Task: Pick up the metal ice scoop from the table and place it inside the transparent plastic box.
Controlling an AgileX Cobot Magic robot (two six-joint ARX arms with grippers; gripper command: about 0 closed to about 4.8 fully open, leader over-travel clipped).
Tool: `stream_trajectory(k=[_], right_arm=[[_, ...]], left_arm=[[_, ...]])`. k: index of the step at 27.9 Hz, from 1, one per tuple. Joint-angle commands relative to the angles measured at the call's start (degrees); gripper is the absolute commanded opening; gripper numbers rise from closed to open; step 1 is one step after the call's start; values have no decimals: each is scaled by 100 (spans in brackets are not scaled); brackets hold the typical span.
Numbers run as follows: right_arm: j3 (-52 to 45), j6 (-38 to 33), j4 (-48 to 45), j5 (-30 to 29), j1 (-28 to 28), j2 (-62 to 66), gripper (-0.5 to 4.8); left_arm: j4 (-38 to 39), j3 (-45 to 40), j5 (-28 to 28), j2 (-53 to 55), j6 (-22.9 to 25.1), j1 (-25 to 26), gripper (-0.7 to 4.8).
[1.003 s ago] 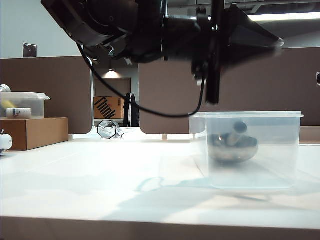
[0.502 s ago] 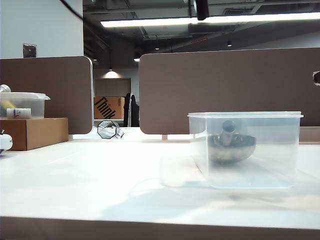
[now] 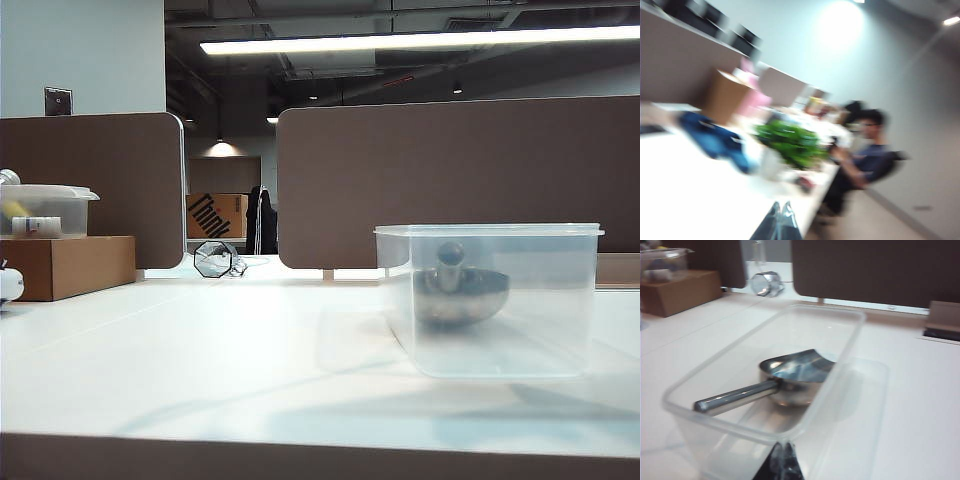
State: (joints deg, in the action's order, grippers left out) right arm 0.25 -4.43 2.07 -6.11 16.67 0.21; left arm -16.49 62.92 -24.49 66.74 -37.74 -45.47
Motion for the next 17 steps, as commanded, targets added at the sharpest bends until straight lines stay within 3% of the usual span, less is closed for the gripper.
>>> stream_trajectory(k=[1, 8, 17], right_arm=[[4, 13, -59, -2, -264, -2, -1], [4, 13, -59, -4, -901, -2, -1], [4, 13, -59, -2, -1438, -2, -1]], left_arm=[[1034, 11, 706, -660, 1502, -2, -5], [2385, 11, 1652, -1829, 3042, -2, -5], [3740, 4, 2232, -2929, 4280, 0, -5]])
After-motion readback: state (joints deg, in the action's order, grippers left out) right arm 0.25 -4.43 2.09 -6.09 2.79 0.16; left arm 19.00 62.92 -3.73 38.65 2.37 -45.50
